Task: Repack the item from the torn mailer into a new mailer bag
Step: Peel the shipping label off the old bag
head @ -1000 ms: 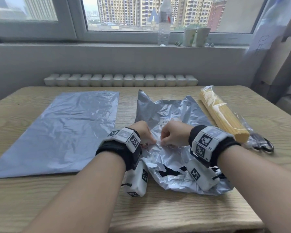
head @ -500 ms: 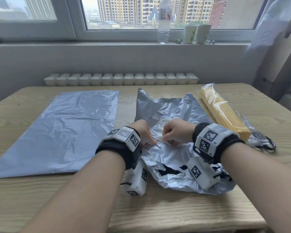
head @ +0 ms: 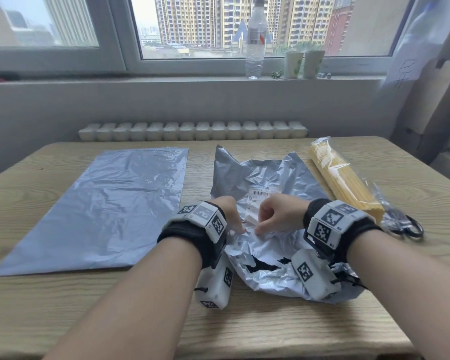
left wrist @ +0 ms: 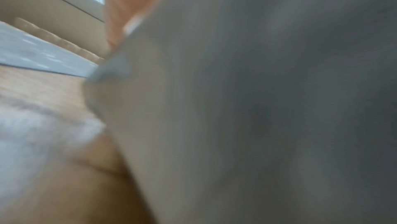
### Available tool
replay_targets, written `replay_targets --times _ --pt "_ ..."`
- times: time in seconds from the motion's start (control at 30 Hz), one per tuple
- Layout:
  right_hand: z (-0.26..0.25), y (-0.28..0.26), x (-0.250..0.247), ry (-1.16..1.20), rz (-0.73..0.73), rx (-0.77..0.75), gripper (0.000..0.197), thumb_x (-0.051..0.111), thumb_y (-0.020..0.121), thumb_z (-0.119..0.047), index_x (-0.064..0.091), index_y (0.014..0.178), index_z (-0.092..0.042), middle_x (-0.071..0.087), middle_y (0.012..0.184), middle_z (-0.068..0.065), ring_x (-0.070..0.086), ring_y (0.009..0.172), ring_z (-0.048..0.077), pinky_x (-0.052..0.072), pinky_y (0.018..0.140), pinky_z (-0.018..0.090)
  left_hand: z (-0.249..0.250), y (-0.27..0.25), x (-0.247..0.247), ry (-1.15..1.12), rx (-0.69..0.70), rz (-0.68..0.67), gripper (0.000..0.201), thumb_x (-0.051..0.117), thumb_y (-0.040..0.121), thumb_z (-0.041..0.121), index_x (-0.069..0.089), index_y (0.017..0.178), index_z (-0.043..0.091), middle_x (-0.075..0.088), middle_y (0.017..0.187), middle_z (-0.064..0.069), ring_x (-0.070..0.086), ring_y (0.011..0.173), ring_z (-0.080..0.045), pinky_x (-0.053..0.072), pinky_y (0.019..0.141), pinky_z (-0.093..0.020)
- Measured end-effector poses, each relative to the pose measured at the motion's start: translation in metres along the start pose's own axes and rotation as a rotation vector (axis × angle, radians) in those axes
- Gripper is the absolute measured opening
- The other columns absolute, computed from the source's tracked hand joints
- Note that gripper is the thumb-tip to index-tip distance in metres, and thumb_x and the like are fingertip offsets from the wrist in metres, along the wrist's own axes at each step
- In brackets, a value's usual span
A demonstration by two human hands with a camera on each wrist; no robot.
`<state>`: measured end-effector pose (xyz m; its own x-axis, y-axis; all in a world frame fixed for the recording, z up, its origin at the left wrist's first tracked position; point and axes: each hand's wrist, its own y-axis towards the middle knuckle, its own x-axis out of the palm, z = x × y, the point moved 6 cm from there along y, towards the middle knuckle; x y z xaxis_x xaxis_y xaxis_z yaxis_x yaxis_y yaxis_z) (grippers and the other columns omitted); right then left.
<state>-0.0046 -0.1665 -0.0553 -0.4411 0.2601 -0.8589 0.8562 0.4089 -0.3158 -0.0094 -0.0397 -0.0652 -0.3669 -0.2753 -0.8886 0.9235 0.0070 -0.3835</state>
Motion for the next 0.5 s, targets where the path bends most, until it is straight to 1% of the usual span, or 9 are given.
replay_targets --times 0.07,0.1,0.17,0.2,0.3,0.33,0.4,0.43,0.5 --pt "-0.002 -0.002 -0.001 -0.042 0.028 0.013 0.007 0.071 0.081 -0.022 0.068 0.082 -0.015 0.068 0.079 -0.001 0.058 0.066 0.010 0.053 0.067 0.025 0.005 -0.005 -0.004 0.053 0.016 -0.057 0.048 0.074 0.078 0.045 0.068 0.110 0.010 0.067 0.091 -0.001 0.059 0.077 -0.016 0.046 0.067 -0.024" --pt "-0.003 -0.002 0.000 -0.045 0.027 0.034 0.005 0.068 0.083 -0.018 0.069 0.083 -0.013 0.069 0.081 0.002 0.059 0.066 0.011 0.054 0.068 0.026 0.008 -0.006 -0.008 0.069 0.027 -0.073 0.050 0.073 0.079 0.047 0.068 0.112 0.009 0.070 0.097 0.000 0.063 0.083 -0.016 0.050 0.074 -0.025" --pt "-0.004 0.000 0.005 -0.016 -0.028 0.096 0.012 0.062 0.088 -0.012 0.071 0.088 -0.004 0.073 0.087 0.009 0.064 0.066 0.016 0.058 0.074 0.030 0.009 -0.008 -0.015 0.044 0.023 -0.080 0.052 0.073 0.082 0.040 0.063 0.120 0.007 0.070 0.112 -0.006 0.067 0.102 -0.020 0.054 0.092 -0.032" --pt "-0.004 0.001 0.008 0.006 -0.069 0.128 0.016 0.058 0.090 -0.009 0.070 0.087 0.001 0.074 0.090 0.013 0.065 0.065 0.019 0.059 0.079 0.033 0.010 -0.008 -0.020 0.015 0.020 -0.064 0.050 0.074 0.083 0.033 0.061 0.123 0.005 0.069 0.116 -0.010 0.066 0.107 -0.023 0.053 0.096 -0.035" --pt "-0.005 -0.001 0.011 0.109 -0.138 0.197 0.018 0.054 0.092 -0.003 0.067 0.083 0.007 0.072 0.083 0.017 0.066 0.060 0.022 0.059 0.082 0.038 0.014 -0.010 -0.028 -0.067 0.033 0.024 0.039 0.075 0.082 0.018 0.066 0.116 0.003 0.069 0.115 -0.013 0.067 0.106 -0.025 0.054 0.094 -0.037" --pt "-0.006 -0.003 0.011 0.128 -0.150 0.204 0.018 0.054 0.092 -0.002 0.067 0.087 0.010 0.072 0.083 0.018 0.067 0.063 0.024 0.058 0.083 0.039 0.015 -0.011 -0.027 -0.097 0.031 0.035 0.034 0.075 0.082 0.015 0.068 0.113 0.002 0.070 0.111 -0.014 0.069 0.104 -0.025 0.055 0.093 -0.037" --pt "-0.006 -0.003 0.007 0.090 -0.149 0.177 0.019 0.056 0.091 -0.005 0.068 0.095 0.009 0.073 0.091 0.017 0.070 0.075 0.026 0.058 0.084 0.037 0.015 -0.010 -0.019 -0.163 0.033 0.022 0.029 0.074 0.084 0.015 0.069 0.108 0.000 0.073 0.103 -0.015 0.072 0.096 -0.024 0.057 0.089 -0.038" --pt "-0.006 -0.002 0.004 0.046 -0.121 0.152 0.018 0.058 0.090 -0.006 0.070 0.096 0.006 0.073 0.091 0.014 0.070 0.077 0.025 0.057 0.082 0.034 0.015 -0.010 -0.014 -0.195 0.036 0.007 0.027 0.073 0.085 0.016 0.069 0.107 0.000 0.074 0.098 -0.014 0.073 0.090 -0.023 0.058 0.086 -0.038" --pt "-0.007 0.000 -0.002 -0.035 -0.029 0.111 0.016 0.060 0.086 -0.006 0.071 0.096 -0.001 0.069 0.077 0.005 0.063 0.066 0.017 0.056 0.070 0.029 0.012 -0.010 -0.005 -0.230 0.027 0.002 0.025 0.073 0.085 0.020 0.070 0.101 0.001 0.075 0.090 -0.010 0.071 0.072 -0.017 0.060 0.072 -0.029"
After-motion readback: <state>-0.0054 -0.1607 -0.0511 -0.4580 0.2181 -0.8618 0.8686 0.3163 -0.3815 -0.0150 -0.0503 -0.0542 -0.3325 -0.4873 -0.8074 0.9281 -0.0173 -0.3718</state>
